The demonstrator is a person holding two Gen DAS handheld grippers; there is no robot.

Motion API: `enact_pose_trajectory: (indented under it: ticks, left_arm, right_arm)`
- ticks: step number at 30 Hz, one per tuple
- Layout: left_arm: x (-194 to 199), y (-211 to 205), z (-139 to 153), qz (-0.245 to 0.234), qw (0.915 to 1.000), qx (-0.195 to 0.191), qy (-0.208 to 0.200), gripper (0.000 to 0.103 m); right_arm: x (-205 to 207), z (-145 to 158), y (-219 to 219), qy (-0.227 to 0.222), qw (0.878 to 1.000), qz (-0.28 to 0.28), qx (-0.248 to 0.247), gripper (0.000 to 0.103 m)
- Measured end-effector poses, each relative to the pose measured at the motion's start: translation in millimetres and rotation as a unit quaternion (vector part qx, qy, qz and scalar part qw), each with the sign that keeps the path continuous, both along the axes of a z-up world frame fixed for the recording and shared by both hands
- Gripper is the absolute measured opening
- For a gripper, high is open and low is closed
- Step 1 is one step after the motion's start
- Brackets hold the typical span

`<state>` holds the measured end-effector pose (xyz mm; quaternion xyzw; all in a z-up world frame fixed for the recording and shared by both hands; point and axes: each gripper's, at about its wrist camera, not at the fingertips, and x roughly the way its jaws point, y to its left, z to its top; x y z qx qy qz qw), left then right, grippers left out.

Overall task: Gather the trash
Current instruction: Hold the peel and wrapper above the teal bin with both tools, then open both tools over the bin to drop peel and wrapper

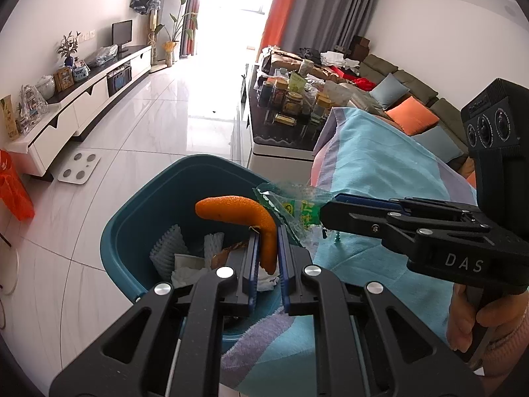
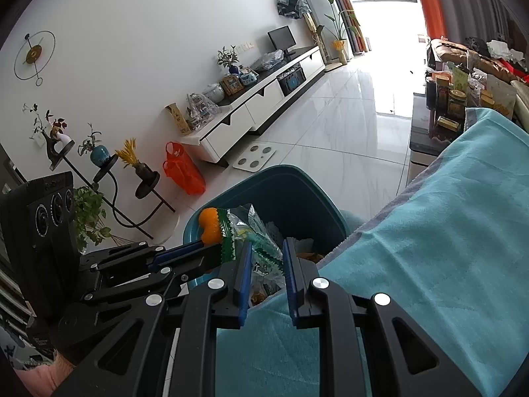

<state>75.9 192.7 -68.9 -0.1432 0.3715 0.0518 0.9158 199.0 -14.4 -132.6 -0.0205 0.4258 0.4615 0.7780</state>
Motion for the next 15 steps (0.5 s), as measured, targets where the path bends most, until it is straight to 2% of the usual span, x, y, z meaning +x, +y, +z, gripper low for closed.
enact_pose_trajectory:
  ticks: [15]
  left_arm:
    - [6, 7, -11, 0.006, 0.9999, -0.003, 0.009, 0.012]
  right_arm:
    - [5, -7, 10, 0.005, 1.0, -0.001, -0.011, 0.018]
